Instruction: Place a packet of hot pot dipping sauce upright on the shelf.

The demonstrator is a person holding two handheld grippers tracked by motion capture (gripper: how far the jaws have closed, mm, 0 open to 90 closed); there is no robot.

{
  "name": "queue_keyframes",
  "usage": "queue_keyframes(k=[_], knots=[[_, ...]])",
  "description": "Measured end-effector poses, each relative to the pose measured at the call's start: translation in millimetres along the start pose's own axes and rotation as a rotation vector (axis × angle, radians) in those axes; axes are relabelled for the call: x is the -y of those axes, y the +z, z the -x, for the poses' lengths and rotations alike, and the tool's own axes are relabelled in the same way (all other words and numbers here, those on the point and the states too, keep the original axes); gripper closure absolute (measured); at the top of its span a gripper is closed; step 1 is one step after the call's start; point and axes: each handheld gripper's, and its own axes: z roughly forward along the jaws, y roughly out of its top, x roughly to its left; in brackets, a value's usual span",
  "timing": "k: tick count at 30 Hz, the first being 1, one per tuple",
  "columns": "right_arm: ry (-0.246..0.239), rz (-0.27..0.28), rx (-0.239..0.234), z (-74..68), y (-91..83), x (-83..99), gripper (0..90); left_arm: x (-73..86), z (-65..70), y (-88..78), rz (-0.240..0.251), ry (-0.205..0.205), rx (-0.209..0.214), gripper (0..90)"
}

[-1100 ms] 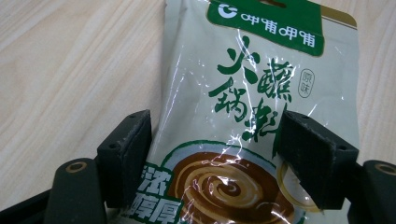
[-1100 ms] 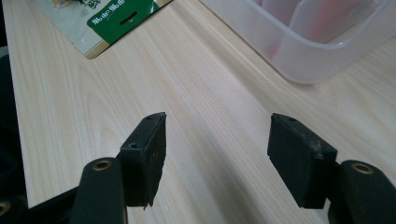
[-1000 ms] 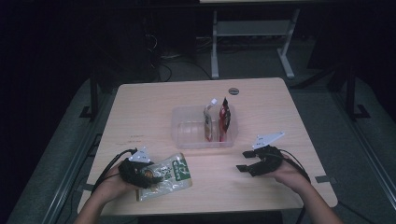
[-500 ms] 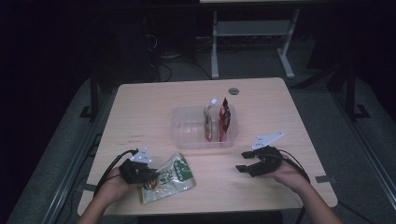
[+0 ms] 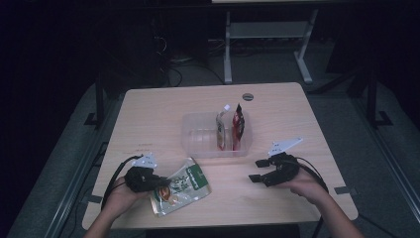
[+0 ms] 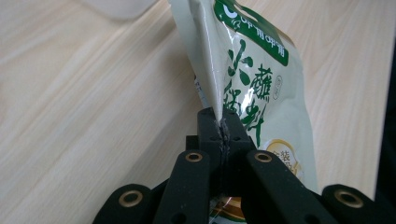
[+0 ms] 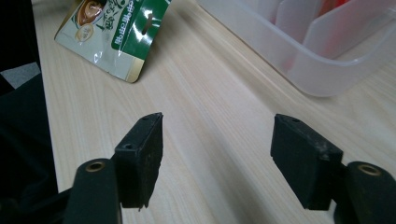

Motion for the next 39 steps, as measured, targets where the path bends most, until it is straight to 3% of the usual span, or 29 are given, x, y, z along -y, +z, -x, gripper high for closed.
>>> queue_keyframes(k=[8, 18, 29, 35, 39], knots=[[-0.011, 0.007, -0.038, -6.6, 4.6, -10.5, 30.4, -13.2, 13.1, 1.7, 0.053, 0.022, 0.018, 89.4], [-0.063, 0.006, -0.104, -19.8, 17.0, -40.0, 28.9, -32.2, 22.9, 6.7, 0.065, 0.067, 0.036, 89.3], [-0.059, 0.008, -0.183, -23.1, 36.5, -68.6, 25.3, -56.5, 30.3, 21.0, 0.069, 0.093, 0.029, 89.3], [-0.055, -0.001, -0.181, -23.9, 46.9, -66.7, 24.3, -61.0, 37.2, 21.1, 0.104, 0.115, 0.054, 89.3], [-0.051, 0.008, -0.201, -22.3, 50.1, -65.8, 24.9, -63.2, 40.5, 16.3, 0.125, 0.133, 0.048, 89.3]])
